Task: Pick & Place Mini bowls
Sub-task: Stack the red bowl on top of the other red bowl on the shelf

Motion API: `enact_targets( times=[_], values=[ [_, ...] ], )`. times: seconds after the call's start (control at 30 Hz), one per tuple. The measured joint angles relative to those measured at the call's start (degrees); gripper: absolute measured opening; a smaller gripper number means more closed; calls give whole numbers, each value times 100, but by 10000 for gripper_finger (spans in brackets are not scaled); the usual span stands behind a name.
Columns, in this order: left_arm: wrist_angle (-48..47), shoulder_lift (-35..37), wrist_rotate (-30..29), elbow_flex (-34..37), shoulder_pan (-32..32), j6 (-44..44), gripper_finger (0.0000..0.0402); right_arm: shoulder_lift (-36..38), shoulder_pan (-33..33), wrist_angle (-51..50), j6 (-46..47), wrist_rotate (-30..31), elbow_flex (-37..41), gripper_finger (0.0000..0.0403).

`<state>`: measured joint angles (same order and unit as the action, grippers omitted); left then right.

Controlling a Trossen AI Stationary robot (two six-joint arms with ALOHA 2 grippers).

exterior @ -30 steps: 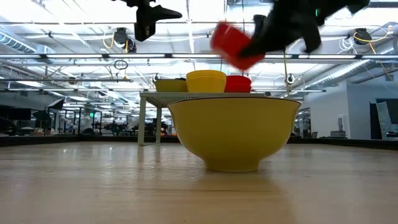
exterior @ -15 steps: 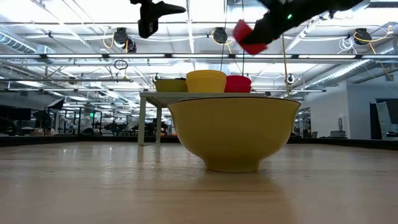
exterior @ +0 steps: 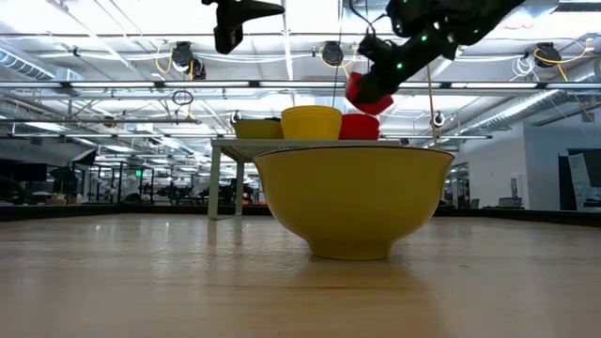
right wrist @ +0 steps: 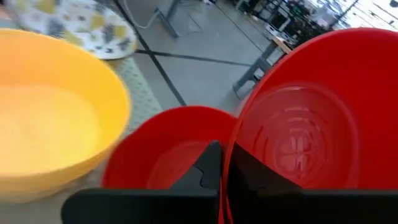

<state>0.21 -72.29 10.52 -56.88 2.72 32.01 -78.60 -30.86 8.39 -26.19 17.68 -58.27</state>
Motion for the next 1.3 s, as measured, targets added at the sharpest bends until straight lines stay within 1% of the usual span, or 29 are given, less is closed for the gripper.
enact_targets(
  times=[0.3, 0.5, 0.53, 0.6, 0.73, 0.8, 1.03, 1.17, 1.3],
  values=[
    [-11, 0, 3, 0, 63, -204, 189, -709, -290, -2, -148, -9, -408, 0],
    [-82, 0, 9, 0, 63, -328, 189, -759, -325, 46, -235, -15, -492, 0],
    [-94, 0, 9, 0, 63, -328, 189, -727, -323, 30, -265, -81, -492, 0],
    [-92, 0, 9, 0, 63, -355, 189, -692, -322, 81, -277, -406, -494, 0],
    [-89, 0, 9, 0, 63, -493, 189, -701, -367, 65, 21, -1310, -499, 0],
    [-87, 0, 9, 0, 63, -490, 189, -735, -367, 71, 170, -1491, -499, 0],
    [-290, 0, 20, 0, 63, -315, 189, -706, -365, -334, 461, -1464, -488, 0],
    [-471, -1, 20, 0, 63, -304, 189, -569, -327, -861, 451, -1451, -487, 0],
    [-514, -2, 18, 0, 63, -321, 189, -460, -237, -1018, 425, -1457, -490, 0]
  ],
)
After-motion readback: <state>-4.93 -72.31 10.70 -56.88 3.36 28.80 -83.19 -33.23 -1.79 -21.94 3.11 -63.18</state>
